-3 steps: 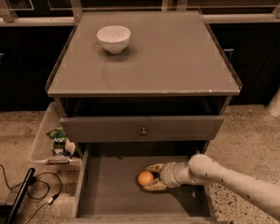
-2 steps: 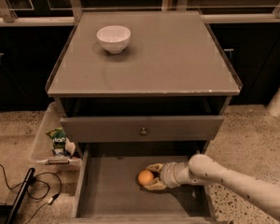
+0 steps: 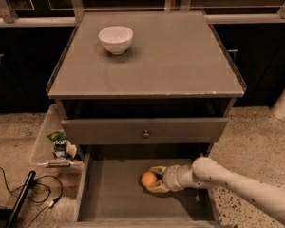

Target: Pick orange from middle drawer and place on counter

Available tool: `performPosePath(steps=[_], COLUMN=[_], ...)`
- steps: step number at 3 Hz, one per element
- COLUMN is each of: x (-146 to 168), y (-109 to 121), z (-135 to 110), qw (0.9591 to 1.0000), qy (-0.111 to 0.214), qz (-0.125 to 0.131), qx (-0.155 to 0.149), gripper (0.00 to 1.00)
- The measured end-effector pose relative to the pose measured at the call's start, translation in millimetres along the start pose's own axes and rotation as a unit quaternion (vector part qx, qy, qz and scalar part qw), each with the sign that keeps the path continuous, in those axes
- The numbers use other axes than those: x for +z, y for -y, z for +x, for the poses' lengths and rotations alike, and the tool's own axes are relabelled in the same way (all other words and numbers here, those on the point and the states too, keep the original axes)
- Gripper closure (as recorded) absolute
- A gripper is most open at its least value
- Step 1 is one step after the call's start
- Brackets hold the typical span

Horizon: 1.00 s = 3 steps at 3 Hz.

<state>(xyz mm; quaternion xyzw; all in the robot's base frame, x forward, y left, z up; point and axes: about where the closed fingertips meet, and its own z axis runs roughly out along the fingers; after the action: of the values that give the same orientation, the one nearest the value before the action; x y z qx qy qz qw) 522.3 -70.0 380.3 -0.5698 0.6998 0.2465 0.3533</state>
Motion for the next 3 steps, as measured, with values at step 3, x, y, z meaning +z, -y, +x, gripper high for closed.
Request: performPosePath(steps=[3], x=[-142.8], y=[-15.1], z=[-82.0], qw=[0.9979], qy=[0.048], qz=[0.008], qx=[-0.042], gripper=[1.0])
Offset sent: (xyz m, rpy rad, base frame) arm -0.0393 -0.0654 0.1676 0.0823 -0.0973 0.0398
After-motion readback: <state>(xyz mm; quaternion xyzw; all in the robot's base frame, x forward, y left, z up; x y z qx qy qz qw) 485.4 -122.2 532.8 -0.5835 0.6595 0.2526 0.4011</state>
